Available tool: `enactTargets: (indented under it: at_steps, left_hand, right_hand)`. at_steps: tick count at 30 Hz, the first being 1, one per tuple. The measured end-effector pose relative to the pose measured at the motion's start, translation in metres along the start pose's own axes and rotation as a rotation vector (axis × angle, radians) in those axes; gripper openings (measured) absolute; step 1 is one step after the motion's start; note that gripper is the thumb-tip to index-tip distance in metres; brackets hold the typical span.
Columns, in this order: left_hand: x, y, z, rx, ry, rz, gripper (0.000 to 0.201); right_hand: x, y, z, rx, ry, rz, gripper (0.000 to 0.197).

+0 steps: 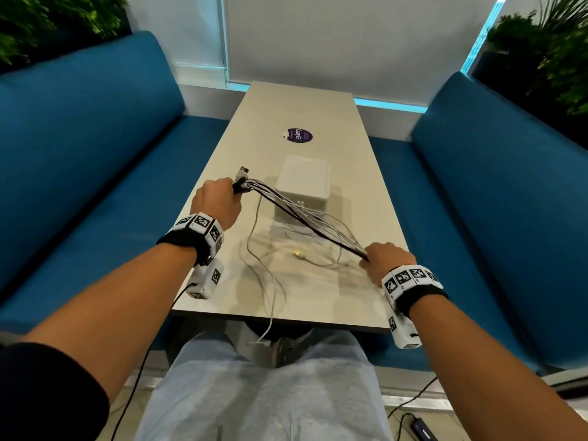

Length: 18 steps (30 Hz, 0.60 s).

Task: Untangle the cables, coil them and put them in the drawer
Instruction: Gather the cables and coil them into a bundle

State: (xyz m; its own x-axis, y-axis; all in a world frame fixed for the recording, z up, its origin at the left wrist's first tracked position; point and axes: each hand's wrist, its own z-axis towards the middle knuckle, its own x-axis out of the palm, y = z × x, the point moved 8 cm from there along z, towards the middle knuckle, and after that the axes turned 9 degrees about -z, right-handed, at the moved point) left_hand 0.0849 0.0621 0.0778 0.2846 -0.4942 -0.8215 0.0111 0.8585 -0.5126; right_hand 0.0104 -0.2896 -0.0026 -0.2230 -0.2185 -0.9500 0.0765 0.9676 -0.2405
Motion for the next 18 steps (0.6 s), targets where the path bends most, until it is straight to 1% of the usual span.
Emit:
enactTargets:
  at_steps: [3, 5, 7, 9, 11, 13, 18]
  left_hand:
    - [0.008, 0.000, -0.003, -0.002, 0.020, 0.011, 0.025]
    - [0.014, -0.003, -0.004, 0.001, 0.026, -0.003, 0.027]
    - [0.020, -0.009, -0.006, 0.034, 0.052, -0.004, 0.031]
    - [0.029, -0.018, -0.011, 0.093, 0.115, 0.028, 0.033]
    - [0.041, -0.028, -0.018, 0.152, 0.185, 0.069, 0.029]
    - [0.052, -0.036, -0.024, 0.167, 0.223, 0.066, 0.026]
    - [0.060, -0.046, -0.030, 0.150, 0.236, 0.037, 0.029]
  right_hand:
    - [-0.010, -0.016, 0.001, 0.093, -0.048, -0.007, 0.027]
    - [-0.011, -0.026, -0.001, 0.164, -0.051, 0.018, 0.021]
    - [-0.013, -0.040, -0.002, 0.212, -0.083, -0.021, 0.012]
    - [-0.020, -0.059, -0.005, 0.252, -0.115, -0.068, 0.012]
    - [-0.027, -0.079, -0.007, 0.284, -0.144, -0.083, 0.013]
    - [-0.030, -0.095, -0.008, 0.314, -0.171, -0.090, 0.014]
    - [-0.020, -0.109, -0.015, 0.323, -0.174, -0.017, 0.016]
